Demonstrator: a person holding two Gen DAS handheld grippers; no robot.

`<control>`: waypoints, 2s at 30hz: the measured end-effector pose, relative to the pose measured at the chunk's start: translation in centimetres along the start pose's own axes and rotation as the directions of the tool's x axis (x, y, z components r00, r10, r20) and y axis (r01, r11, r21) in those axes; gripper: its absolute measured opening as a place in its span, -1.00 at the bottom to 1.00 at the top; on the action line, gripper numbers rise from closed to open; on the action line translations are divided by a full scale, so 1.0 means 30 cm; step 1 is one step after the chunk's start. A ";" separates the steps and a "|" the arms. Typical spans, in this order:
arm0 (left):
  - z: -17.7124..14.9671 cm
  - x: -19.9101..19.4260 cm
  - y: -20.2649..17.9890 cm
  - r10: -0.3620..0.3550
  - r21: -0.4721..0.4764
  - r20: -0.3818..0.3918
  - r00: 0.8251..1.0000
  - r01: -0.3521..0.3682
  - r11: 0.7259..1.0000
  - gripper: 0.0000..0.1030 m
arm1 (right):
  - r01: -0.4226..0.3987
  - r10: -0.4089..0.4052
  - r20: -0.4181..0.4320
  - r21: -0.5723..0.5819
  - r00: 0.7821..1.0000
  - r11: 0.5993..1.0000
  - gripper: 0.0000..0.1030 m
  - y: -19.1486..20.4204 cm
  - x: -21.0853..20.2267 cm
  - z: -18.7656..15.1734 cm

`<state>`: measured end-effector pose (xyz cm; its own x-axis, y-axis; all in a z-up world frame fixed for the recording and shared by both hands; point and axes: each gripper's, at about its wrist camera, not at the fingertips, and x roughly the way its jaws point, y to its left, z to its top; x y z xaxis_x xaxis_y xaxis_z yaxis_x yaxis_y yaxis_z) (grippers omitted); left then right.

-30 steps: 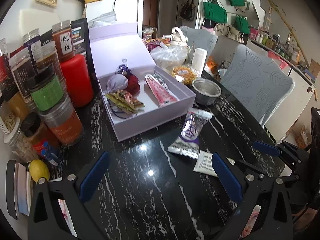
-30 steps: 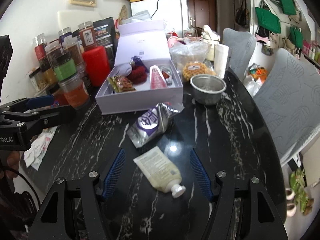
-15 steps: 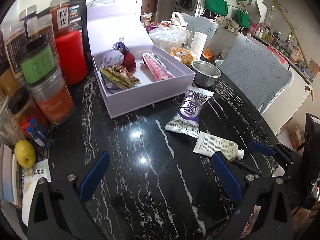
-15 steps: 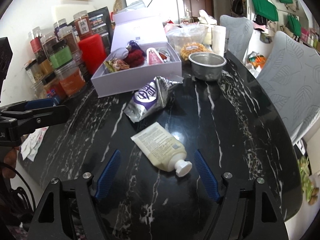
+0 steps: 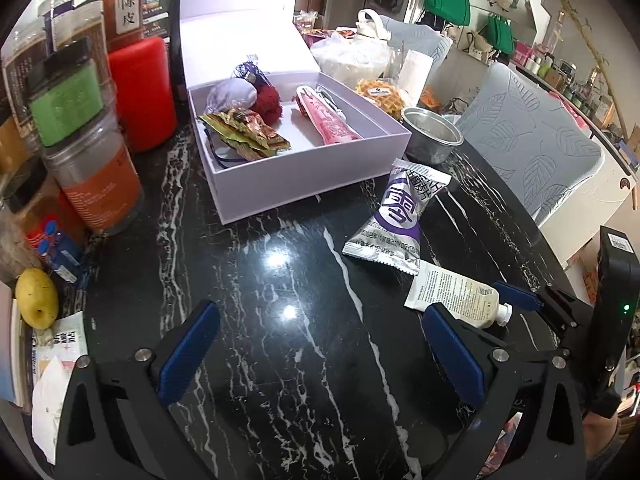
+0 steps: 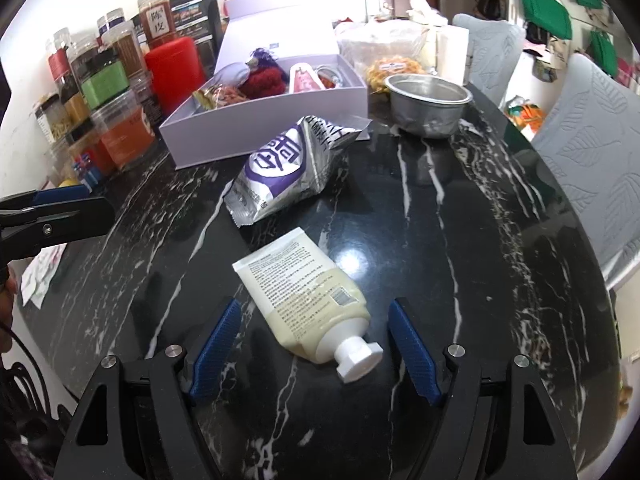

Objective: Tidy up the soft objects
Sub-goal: 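Close the right tool on the cream lotion tube, then lower the left tool onto the purple-silver GOZKI snack bag and close it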

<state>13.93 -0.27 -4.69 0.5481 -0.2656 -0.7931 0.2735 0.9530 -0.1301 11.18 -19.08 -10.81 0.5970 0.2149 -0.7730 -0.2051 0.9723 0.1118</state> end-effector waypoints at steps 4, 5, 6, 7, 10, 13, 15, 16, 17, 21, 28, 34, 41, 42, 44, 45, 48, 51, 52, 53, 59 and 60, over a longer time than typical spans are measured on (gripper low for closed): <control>0.012 0.019 -0.013 -0.004 0.011 -0.009 1.000 0.005 1.000 1.00 | -0.001 0.001 -0.004 -0.014 1.000 1.000 0.50 -0.005 0.015 0.000; 0.014 0.023 -0.017 -0.003 0.014 -0.010 1.000 0.003 1.000 1.00 | -0.001 0.001 -0.004 -0.022 1.000 1.000 0.49 -0.004 0.015 0.000; 0.019 0.029 -0.021 0.000 0.018 -0.012 1.000 0.000 1.000 1.00 | -0.001 0.001 -0.005 -0.031 1.000 1.000 0.47 -0.002 0.018 0.001; 0.025 0.034 -0.025 0.004 0.022 -0.016 1.000 -0.004 1.000 1.00 | 0.005 -0.005 -0.004 -0.046 1.000 0.999 0.32 0.001 0.017 0.001; 0.041 0.046 -0.040 0.003 0.037 -0.016 1.000 -0.003 0.999 1.00 | 0.042 -0.043 -0.004 -0.076 0.999 0.996 0.03 0.004 0.015 0.002; 0.059 0.058 -0.053 -0.008 0.050 -0.016 1.000 0.009 0.999 1.00 | 0.030 -0.030 -0.012 -0.040 0.999 0.999 -0.02 -0.026 0.007 0.004; 0.072 0.068 -0.068 -0.013 0.059 -0.013 1.000 0.014 0.998 1.00 | 0.041 -0.042 -0.014 -0.015 0.999 0.999 -0.03 -0.051 0.001 0.004; 0.077 0.073 -0.075 -0.018 0.063 -0.012 1.000 0.019 0.998 1.00 | 0.051 -0.051 -0.015 0.001 0.999 0.999 -0.03 -0.065 -0.002 0.003; 0.083 0.080 -0.084 -0.024 0.068 -0.011 1.000 0.025 0.997 1.00 | 0.063 -0.062 -0.015 0.017 0.998 0.998 -0.03 -0.083 -0.007 0.002; 0.103 0.122 -0.127 -0.041 0.092 -0.021 0.999 0.042 0.995 1.00 | 0.095 -0.094 -0.014 0.077 0.995 0.993 -0.04 -0.148 -0.023 -0.001; 0.137 0.212 -0.189 -0.048 0.123 -0.045 0.998 0.053 0.991 1.00 | 0.126 -0.126 -0.006 0.122 0.992 0.984 -0.04 -0.227 -0.041 -0.007; 0.178 0.309 -0.224 -0.060 0.144 -0.082 0.995 0.072 0.987 1.00 | 0.131 -0.133 0.003 0.131 0.991 0.983 -0.04 -0.257 -0.040 -0.005; 0.215 0.393 -0.250 -0.084 0.151 -0.126 0.989 0.102 0.983 0.96 | 0.130 -0.133 0.009 0.159 0.991 0.979 -0.04 -0.297 -0.045 -0.004; 0.217 0.402 -0.256 -0.096 0.153 -0.132 0.987 0.116 0.981 0.96 | 0.129 -0.132 0.010 0.162 0.991 0.978 -0.04 -0.302 -0.045 -0.004; 0.218 0.416 -0.263 -0.108 0.151 -0.143 0.984 0.130 0.980 0.92 | 0.130 -0.134 0.012 0.164 0.991 0.978 -0.04 -0.309 -0.045 -0.004; 0.217 0.423 -0.265 -0.111 0.146 -0.147 0.983 0.132 0.980 0.84 | 0.131 -0.135 0.012 0.165 0.991 0.978 -0.04 -0.311 -0.045 -0.003; 0.218 0.420 -0.276 -0.066 0.168 -0.117 0.991 0.086 0.982 0.36 | 0.131 -0.135 0.015 0.167 0.991 0.977 -0.04 -0.318 -0.045 -0.001; 0.217 0.417 -0.279 -0.017 0.183 -0.099 0.995 0.035 0.983 -0.05 | 0.130 -0.135 0.021 0.163 0.991 0.978 -0.05 -0.318 -0.044 -0.001; 0.215 0.413 -0.277 -0.021 0.179 -0.097 0.995 0.038 0.983 -0.24 | 0.128 -0.134 0.023 0.163 0.991 0.978 -0.06 -0.318 -0.043 -0.001; 0.214 0.408 -0.275 -0.023 0.177 -0.100 0.995 0.040 0.983 -0.26 | 0.127 -0.133 0.024 0.164 0.991 0.978 -0.06 -0.319 -0.042 0.000; 0.178 0.363 -0.268 -0.023 0.178 -0.099 0.995 0.040 0.983 -0.38 | 0.099 -0.110 0.048 0.195 0.993 0.976 -0.41 -0.322 -0.065 0.001; 0.172 0.357 -0.263 -0.030 0.171 -0.103 0.994 0.048 0.984 -0.38 | 0.101 -0.112 0.048 0.194 0.993 0.976 -0.41 -0.322 -0.064 0.002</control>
<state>21.73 -11.39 -9.08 0.4552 -0.2778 -0.8460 0.4302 0.9004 -0.0642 12.06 -28.87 -10.35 0.6526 0.1089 -0.7499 0.0104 0.9882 0.1526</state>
